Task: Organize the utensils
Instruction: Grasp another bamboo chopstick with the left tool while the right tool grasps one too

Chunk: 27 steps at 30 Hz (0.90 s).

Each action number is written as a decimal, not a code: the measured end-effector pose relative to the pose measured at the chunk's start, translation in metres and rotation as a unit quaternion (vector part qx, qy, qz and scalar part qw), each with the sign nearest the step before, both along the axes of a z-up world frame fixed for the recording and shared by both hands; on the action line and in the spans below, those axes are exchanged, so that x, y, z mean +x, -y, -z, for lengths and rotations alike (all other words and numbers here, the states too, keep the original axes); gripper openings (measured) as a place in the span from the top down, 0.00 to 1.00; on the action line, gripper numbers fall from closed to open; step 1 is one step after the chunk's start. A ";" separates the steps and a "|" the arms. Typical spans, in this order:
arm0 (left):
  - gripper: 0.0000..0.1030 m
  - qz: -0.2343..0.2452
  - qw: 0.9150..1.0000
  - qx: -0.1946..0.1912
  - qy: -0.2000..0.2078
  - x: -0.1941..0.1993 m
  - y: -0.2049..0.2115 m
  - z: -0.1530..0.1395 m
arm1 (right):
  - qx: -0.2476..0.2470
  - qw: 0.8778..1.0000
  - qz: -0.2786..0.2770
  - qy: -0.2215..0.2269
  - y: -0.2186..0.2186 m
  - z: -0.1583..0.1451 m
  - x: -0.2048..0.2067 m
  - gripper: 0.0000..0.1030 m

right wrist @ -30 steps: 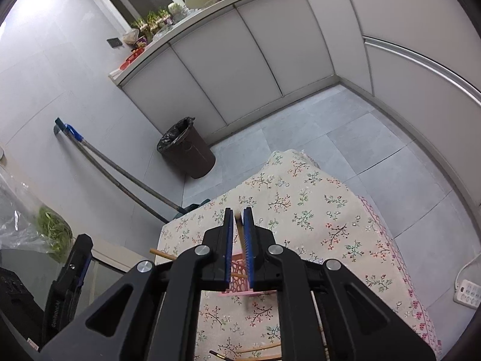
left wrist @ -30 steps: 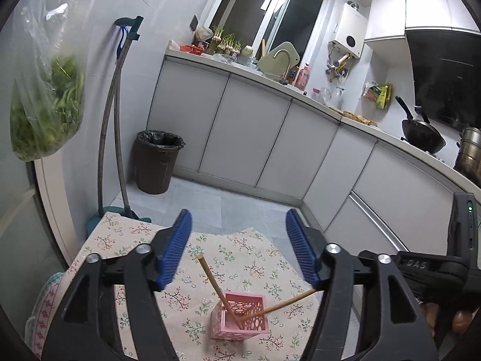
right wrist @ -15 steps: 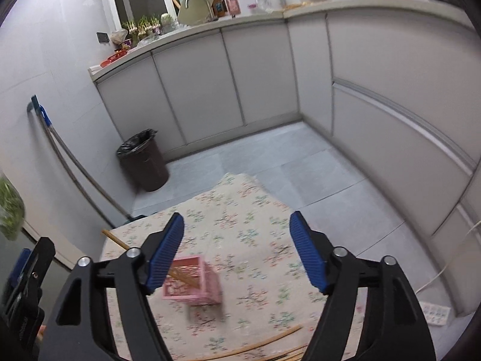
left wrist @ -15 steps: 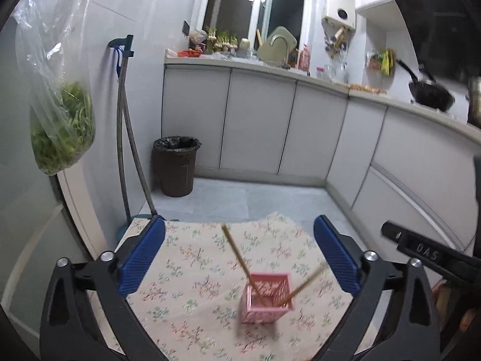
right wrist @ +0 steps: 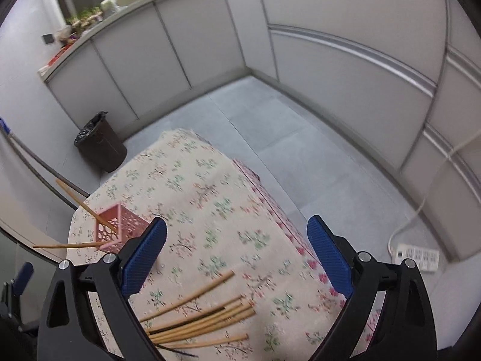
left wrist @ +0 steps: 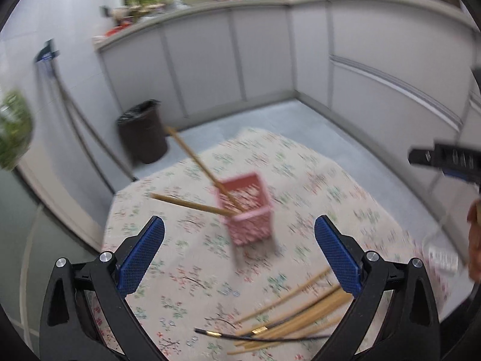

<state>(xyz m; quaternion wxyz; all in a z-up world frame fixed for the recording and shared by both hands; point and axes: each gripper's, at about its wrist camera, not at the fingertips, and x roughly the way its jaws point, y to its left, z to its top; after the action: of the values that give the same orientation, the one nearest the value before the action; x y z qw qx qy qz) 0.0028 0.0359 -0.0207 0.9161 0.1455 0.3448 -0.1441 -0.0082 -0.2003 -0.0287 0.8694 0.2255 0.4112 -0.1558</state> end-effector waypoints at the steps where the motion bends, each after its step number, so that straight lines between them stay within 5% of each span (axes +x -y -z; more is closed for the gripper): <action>1: 0.07 0.014 1.000 0.007 -0.012 0.000 0.008 0.005 | 0.010 1.000 0.008 -0.003 0.007 0.002 -0.003 0.11; 5: 0.07 0.076 0.993 0.052 -0.078 0.005 0.045 0.038 | 0.022 0.999 0.028 0.000 0.021 0.004 -0.017 0.11; 10: 0.07 0.137 0.971 0.110 -0.162 0.013 0.089 0.089 | 0.044 0.998 0.032 -0.022 0.030 0.012 -0.019 0.11; 18: 0.07 0.153 0.952 0.119 -0.236 0.040 0.123 0.134 | 0.102 0.992 0.049 -0.048 0.054 0.026 -0.026 0.11; 20: 0.12 0.163 0.949 0.111 -0.245 0.043 0.130 0.140 | 0.123 0.989 0.050 -0.059 0.058 0.032 -0.027 0.11; 25: 0.46 0.159 0.938 0.130 -0.278 0.054 0.143 0.172 | 0.158 0.983 0.047 -0.084 0.059 0.049 -0.026 0.11; 27: 0.50 0.157 0.944 0.106 -0.271 0.055 0.137 0.175 | 0.171 0.979 0.044 -0.098 0.057 0.057 -0.023 0.11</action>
<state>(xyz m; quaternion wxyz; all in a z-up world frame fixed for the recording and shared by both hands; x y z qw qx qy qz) 0.0580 -0.1015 -0.1955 0.7327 0.2499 0.5662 -0.2830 -0.0314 -0.2577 -0.0859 0.7659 0.3722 0.5045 -0.1425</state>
